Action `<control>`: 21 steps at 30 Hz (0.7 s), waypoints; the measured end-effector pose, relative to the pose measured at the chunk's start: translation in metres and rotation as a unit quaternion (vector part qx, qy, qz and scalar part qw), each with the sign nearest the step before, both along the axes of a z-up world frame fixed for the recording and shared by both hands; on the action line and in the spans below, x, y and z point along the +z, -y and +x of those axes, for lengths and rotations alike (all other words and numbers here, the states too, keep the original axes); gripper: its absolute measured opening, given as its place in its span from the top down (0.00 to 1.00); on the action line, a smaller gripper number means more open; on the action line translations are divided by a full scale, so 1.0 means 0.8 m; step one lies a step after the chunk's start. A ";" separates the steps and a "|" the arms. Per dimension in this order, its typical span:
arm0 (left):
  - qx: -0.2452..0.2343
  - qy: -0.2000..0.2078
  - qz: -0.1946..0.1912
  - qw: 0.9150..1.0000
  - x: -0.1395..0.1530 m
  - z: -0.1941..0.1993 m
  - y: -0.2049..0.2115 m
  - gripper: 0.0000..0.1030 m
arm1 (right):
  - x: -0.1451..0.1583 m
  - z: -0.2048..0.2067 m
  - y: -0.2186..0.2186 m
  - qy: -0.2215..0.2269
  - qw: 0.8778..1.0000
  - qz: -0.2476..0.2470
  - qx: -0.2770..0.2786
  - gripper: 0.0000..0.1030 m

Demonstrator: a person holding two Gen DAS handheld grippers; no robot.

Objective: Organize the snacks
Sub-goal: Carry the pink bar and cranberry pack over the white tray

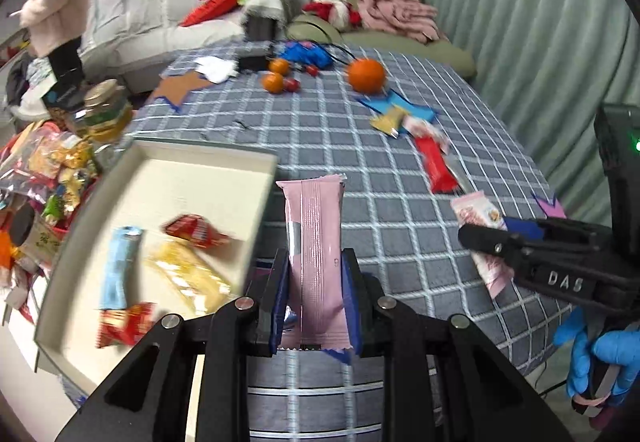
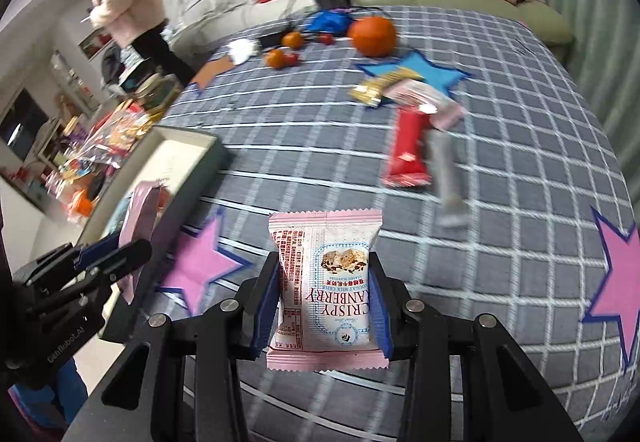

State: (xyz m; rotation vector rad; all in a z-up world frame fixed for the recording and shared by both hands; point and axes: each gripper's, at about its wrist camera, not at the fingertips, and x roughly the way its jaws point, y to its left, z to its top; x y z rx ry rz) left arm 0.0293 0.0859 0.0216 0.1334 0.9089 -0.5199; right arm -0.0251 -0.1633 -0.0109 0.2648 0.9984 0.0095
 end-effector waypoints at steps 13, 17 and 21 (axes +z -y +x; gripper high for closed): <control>0.101 0.003 0.004 0.995 -0.007 0.057 -0.114 0.74 | 0.013 0.091 -0.125 -0.001 0.994 -0.006 0.105 0.59; 0.121 -0.011 0.012 0.992 -0.021 0.070 -0.137 0.74 | 0.011 0.118 -0.160 -0.004 0.991 -0.014 0.129 0.59; 0.131 -0.020 0.016 0.991 -0.031 0.080 -0.144 0.74 | 0.012 0.143 -0.186 -0.001 0.990 -0.018 0.141 0.59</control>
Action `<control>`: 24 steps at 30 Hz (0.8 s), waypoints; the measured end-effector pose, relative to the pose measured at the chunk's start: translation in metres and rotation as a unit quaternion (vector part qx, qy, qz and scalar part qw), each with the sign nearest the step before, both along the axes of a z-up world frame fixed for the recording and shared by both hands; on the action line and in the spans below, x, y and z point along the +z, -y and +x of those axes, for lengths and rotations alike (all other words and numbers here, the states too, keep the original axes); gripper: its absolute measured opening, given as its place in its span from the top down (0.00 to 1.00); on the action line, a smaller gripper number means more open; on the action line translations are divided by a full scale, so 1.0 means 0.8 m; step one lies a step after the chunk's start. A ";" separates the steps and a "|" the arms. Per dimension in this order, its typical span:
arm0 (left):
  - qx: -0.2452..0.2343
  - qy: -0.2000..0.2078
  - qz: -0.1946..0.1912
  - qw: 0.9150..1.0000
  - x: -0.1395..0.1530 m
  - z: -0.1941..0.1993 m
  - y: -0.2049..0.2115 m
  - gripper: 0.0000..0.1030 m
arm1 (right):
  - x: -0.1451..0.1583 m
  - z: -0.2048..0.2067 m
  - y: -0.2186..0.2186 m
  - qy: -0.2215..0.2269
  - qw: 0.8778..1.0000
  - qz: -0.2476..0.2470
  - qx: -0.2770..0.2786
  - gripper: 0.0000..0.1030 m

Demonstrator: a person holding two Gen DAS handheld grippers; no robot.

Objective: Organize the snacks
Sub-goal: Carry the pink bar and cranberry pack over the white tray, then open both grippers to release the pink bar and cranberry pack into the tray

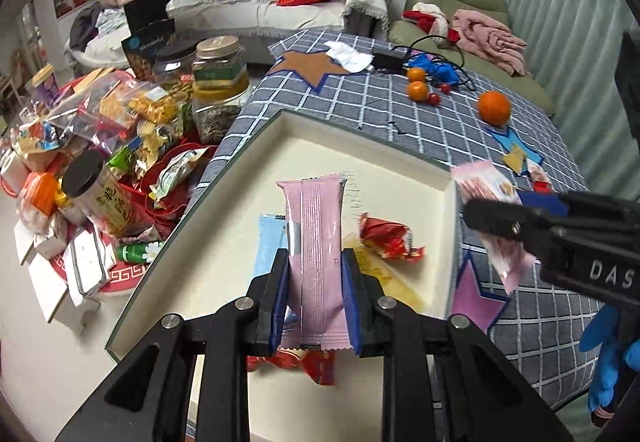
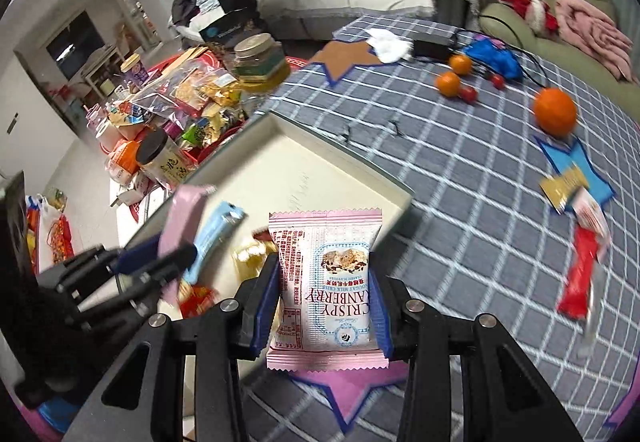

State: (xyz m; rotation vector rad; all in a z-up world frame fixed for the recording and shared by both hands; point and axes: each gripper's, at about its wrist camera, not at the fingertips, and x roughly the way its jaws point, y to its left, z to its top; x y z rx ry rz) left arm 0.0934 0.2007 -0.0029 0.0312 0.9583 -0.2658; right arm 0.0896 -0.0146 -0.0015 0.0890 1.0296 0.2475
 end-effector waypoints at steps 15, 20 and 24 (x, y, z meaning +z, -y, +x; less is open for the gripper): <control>0.008 -0.023 0.007 1.000 -0.023 0.015 -0.003 0.73 | -0.017 0.039 -0.032 -0.021 1.000 0.004 0.017 0.57; 0.011 -0.019 0.010 1.000 -0.021 0.013 0.001 0.36 | -0.018 0.037 -0.023 -0.023 1.000 0.011 -0.002 0.07; 0.010 -0.007 0.000 1.000 -0.007 0.007 0.002 0.22 | -0.016 0.031 -0.007 -0.028 1.000 0.007 -0.012 0.07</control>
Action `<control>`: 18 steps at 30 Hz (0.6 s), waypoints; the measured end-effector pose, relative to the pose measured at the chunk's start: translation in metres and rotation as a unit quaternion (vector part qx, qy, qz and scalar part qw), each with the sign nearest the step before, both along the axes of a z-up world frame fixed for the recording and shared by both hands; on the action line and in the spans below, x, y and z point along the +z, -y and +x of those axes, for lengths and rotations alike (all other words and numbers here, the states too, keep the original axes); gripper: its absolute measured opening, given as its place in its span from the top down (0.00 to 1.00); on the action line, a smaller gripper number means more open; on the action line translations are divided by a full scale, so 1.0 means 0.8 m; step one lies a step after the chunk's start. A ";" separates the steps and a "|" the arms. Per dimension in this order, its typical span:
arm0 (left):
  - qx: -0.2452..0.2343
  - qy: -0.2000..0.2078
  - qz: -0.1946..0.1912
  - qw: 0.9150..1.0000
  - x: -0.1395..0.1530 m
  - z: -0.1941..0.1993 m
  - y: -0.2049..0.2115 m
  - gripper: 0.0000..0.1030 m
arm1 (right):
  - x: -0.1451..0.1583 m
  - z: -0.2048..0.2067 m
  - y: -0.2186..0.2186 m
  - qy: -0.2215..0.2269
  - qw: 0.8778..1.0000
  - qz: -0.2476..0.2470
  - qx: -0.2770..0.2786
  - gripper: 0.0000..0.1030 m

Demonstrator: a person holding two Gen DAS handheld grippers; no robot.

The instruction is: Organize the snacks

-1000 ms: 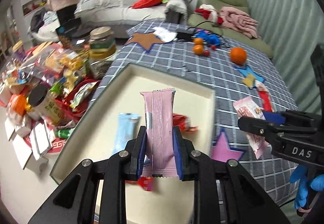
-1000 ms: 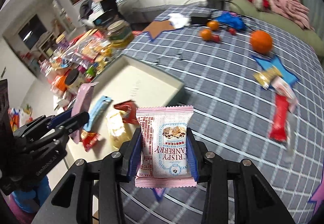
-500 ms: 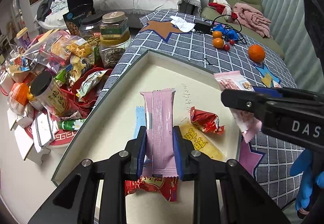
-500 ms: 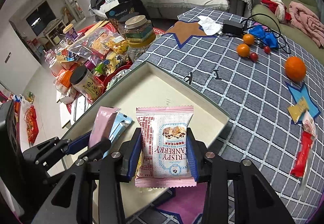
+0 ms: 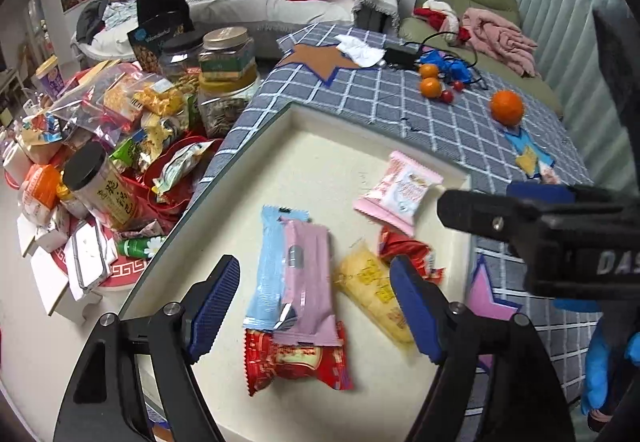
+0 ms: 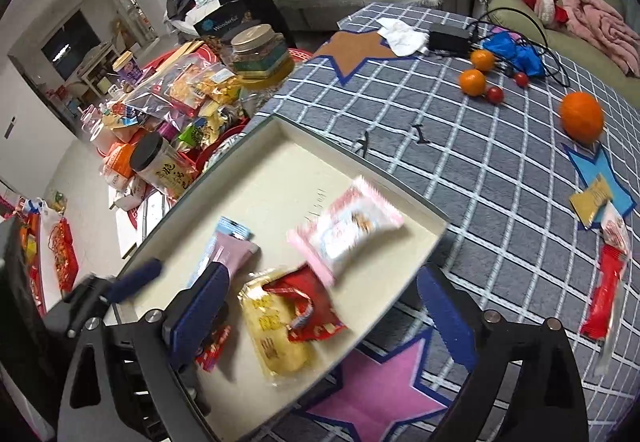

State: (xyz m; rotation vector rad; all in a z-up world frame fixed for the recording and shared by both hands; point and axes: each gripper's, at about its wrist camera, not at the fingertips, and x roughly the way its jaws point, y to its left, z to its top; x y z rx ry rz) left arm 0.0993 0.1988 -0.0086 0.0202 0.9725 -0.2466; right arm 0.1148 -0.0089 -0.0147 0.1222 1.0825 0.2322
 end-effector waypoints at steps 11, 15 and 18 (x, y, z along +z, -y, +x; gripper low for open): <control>-0.064 0.002 -0.041 0.997 0.050 -0.016 0.059 0.21 | 0.000 -0.021 0.145 -0.004 0.993 -0.028 -0.113 0.07; -0.105 0.003 -0.033 0.994 0.061 -0.024 0.102 0.21 | -0.009 -0.039 0.226 -0.009 0.981 -0.042 -0.188 0.07; -0.132 0.001 -0.023 0.991 0.063 -0.026 0.137 0.21 | -0.018 -0.061 0.283 -0.019 0.971 -0.038 -0.237 0.07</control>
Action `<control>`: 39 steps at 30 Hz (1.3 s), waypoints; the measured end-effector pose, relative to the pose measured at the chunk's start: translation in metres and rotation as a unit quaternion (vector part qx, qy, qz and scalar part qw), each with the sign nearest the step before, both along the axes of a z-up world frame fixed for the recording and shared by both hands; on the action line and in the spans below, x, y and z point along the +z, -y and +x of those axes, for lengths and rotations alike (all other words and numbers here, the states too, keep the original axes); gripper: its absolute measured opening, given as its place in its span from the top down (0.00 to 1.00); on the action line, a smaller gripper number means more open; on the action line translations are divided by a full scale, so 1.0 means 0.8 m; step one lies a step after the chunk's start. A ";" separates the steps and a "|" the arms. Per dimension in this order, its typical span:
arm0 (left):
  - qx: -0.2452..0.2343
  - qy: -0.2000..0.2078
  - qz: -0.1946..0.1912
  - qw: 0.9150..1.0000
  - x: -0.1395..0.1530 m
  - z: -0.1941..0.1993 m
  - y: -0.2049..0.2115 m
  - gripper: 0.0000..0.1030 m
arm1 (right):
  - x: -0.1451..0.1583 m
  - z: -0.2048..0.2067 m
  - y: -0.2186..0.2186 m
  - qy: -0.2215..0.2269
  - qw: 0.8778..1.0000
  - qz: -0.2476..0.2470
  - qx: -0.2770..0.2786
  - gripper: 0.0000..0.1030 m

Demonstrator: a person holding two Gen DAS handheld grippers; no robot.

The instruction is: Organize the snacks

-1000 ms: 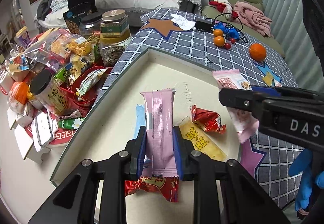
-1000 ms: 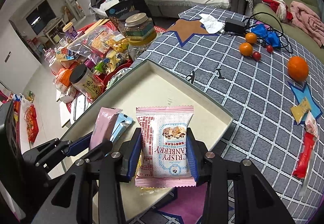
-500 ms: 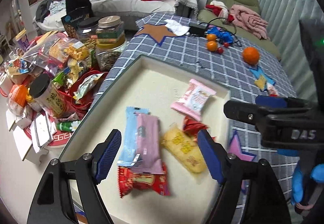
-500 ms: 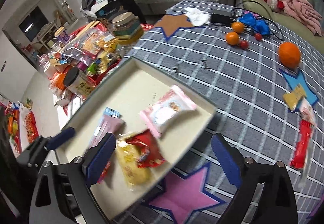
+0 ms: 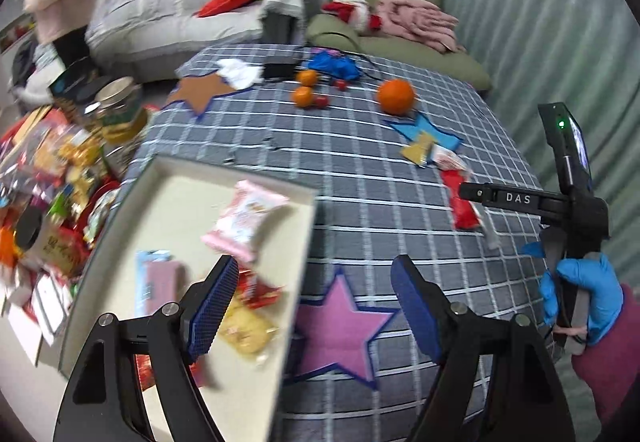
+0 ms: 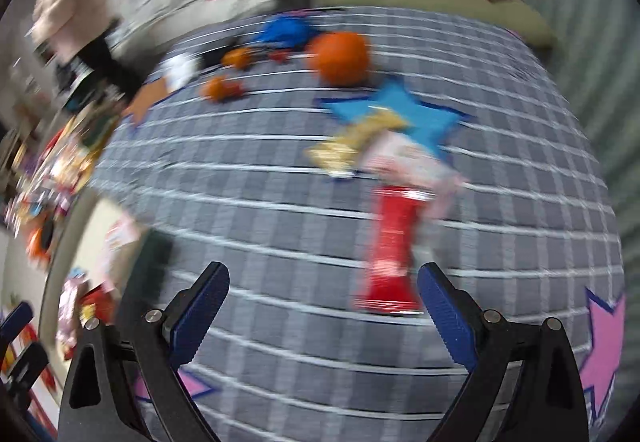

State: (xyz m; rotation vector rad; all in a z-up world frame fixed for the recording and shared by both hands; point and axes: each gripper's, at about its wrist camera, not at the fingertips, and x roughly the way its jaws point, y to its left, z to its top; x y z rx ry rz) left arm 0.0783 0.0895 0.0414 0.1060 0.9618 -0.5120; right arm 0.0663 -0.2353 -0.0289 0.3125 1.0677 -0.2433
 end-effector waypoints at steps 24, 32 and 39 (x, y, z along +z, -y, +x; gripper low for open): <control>-0.069 -0.062 0.077 0.993 -0.058 0.018 0.202 0.20 | -0.063 -0.024 0.061 -0.018 0.996 -0.069 0.056 0.57; -0.099 -0.036 0.093 0.990 -0.099 0.031 0.286 0.21 | -0.055 -0.076 0.089 -0.001 0.998 -0.041 0.046 0.76; -0.074 -0.056 0.109 0.990 -0.131 0.055 0.325 0.40 | -0.054 -0.120 0.093 0.003 0.999 -0.034 0.036 0.76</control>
